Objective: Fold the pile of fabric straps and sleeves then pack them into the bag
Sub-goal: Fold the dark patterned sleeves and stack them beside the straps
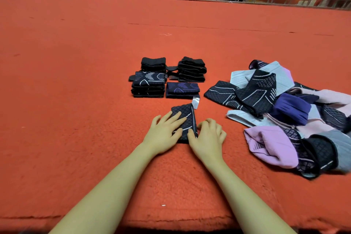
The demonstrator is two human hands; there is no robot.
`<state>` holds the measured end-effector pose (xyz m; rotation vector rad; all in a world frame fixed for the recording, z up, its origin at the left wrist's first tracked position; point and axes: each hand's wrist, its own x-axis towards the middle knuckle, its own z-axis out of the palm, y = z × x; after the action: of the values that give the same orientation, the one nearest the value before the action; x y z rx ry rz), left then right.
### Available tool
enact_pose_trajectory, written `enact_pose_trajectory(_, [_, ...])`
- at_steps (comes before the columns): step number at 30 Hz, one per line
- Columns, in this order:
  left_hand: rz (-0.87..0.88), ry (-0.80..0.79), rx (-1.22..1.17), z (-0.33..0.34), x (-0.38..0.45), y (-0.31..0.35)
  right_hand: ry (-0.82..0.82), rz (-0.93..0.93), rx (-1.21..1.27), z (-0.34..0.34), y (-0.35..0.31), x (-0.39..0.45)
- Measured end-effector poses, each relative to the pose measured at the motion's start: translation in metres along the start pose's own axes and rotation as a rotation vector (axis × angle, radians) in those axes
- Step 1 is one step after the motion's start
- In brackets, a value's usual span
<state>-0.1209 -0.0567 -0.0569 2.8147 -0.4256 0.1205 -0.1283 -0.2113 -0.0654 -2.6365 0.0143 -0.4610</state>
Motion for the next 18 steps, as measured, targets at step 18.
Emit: enact_pose_trajectory(18, [0.294, 0.578, 0.223, -0.033, 0.013, -0.025, 0.351, -0.621, 0.169, -0.029, 0.002, 0.038])
